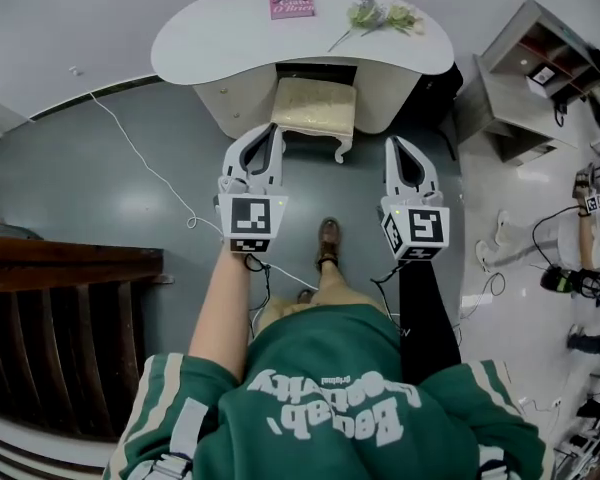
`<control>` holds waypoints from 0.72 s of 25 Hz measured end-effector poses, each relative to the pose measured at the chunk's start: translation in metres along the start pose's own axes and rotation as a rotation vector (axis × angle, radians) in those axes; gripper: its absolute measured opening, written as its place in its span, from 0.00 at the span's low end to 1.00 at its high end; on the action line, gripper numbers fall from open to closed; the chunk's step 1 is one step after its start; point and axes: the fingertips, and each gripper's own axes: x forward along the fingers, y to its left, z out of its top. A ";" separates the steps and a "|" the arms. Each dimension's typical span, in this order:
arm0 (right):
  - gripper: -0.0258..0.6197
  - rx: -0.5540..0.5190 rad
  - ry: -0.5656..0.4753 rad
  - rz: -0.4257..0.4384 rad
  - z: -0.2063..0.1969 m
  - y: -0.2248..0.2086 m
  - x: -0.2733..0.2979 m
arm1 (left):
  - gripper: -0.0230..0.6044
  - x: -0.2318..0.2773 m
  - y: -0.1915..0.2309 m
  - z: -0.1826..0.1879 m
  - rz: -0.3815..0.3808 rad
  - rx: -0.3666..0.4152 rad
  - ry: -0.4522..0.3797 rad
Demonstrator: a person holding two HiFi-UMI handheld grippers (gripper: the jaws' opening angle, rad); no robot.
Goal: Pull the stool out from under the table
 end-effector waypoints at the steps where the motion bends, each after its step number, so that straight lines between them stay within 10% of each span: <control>1: 0.05 0.000 -0.005 0.006 0.000 -0.005 0.017 | 0.06 0.014 0.005 -0.002 0.003 0.004 -0.001; 18: 0.05 0.026 0.003 0.109 -0.021 -0.084 0.249 | 0.06 0.216 0.087 -0.048 0.062 0.017 0.042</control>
